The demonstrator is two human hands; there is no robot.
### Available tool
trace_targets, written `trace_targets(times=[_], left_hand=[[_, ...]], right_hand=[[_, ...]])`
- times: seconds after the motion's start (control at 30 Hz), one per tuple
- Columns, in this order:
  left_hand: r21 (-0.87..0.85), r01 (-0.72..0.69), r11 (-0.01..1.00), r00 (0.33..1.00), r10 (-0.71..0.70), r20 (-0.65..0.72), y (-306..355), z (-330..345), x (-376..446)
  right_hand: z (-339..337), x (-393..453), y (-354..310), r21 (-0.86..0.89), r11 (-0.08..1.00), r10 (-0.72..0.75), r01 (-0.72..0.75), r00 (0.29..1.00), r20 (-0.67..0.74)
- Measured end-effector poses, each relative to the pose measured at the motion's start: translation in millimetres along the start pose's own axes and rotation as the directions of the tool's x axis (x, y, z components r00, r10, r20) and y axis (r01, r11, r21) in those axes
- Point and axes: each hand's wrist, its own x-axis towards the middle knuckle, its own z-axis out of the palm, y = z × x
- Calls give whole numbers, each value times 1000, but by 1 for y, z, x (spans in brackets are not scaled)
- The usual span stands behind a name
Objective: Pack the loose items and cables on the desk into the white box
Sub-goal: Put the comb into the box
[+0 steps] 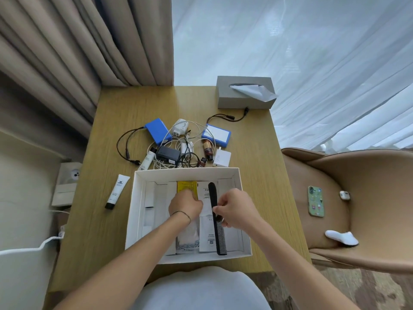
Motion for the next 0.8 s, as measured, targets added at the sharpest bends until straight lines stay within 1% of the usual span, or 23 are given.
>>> trace_targets(times=[0.13, 0.2, 0.33, 0.43, 0.57, 0.7, 0.8], left_hand=[[27, -65, 998, 998, 65, -21, -9, -7, 1], [24, -106, 994, 994, 107, -30, -15, -14, 0], [-30, -201, 979, 979, 200, -32, -29, -33, -5], [-53, -256, 965, 966, 253, -48, -38, -47, -10], [-71, -293, 954, 956, 290, -50, -40, -57, -19], [-66, -325, 943, 945, 322, -53, -35, -61, -28], [-48, -371, 927, 926, 366, -91, -31, -67, -34]], right_hand=[[16, 17, -6, -112, 993, 25, -27, 1000, -19], [22, 26, -8, -151, 987, 53, -51, 999, 9], [39, 38, -3, -93, 983, 169, -157, 977, 129], [47, 41, 5, -75, 976, 211, -203, 969, 128], [51, 41, 7, -196, 968, 170, -155, 984, 60], [47, 36, -7, -342, 938, 66, -61, 998, 4], [39, 30, -24, -427, 904, -12, -15, 998, -58]])
